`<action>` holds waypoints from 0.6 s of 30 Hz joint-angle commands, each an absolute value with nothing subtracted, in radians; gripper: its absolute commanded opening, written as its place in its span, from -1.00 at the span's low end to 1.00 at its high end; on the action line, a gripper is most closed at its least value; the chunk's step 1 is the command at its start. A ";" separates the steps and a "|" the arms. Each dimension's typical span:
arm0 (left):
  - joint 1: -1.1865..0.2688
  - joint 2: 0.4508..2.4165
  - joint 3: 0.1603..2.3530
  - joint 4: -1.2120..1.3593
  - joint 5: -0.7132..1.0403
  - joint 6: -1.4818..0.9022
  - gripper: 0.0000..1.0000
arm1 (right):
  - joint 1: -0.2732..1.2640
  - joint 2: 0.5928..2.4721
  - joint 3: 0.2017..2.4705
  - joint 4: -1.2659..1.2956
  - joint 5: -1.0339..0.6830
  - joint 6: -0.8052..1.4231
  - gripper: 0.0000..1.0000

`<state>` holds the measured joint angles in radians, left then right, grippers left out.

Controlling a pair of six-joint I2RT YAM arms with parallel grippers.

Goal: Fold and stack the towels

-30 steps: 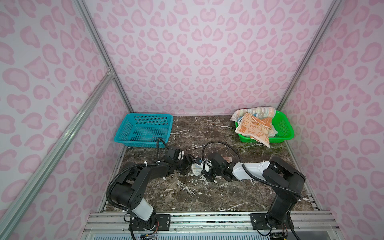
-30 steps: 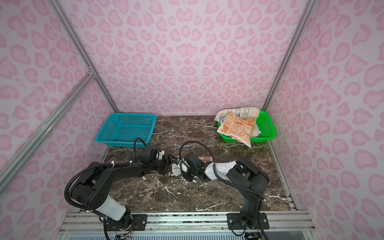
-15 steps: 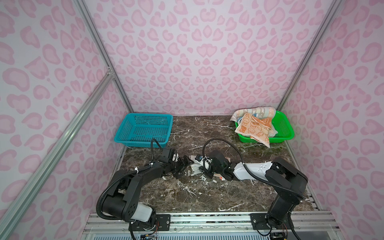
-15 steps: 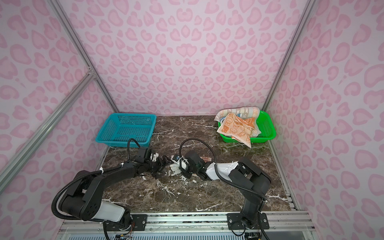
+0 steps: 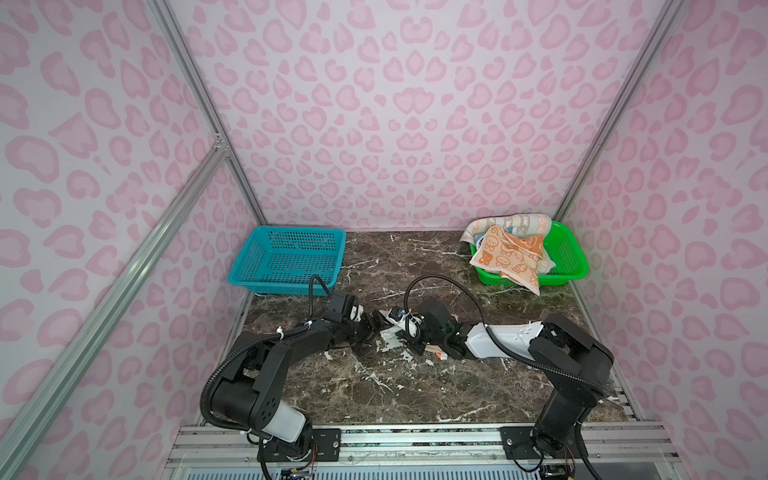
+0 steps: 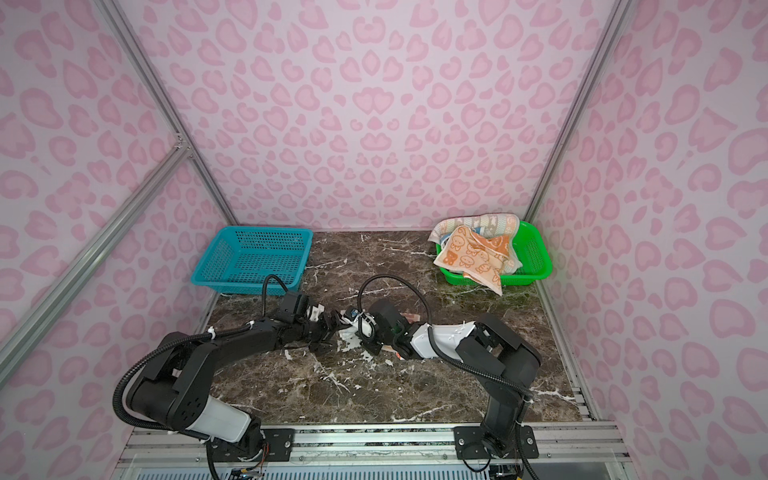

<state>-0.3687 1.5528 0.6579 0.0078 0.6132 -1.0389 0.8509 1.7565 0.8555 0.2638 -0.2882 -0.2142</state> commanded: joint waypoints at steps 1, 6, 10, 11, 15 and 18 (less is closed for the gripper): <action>-0.374 1.581 0.682 0.047 0.623 -1.049 0.79 | 0.853 1.763 0.856 0.276 -0.304 -0.220 -1.00; -0.376 1.625 0.701 0.070 0.627 -1.055 0.58 | 0.854 1.764 0.852 0.281 -0.318 -0.220 -1.00; -0.380 1.661 0.711 0.120 0.641 -1.079 0.43 | 0.857 1.773 0.859 0.278 -0.330 -0.219 -1.00; -0.381 1.667 0.713 0.133 0.644 -1.085 0.37 | 0.857 1.775 0.859 0.277 -0.331 -0.219 -1.00; -0.390 1.687 0.738 0.148 0.649 -1.088 0.07 | 0.859 1.782 0.863 0.282 -0.331 -0.211 -1.00; -0.390 1.692 0.753 0.139 0.651 -1.078 -0.41 | 0.862 1.779 0.863 0.284 -0.331 -0.207 -0.94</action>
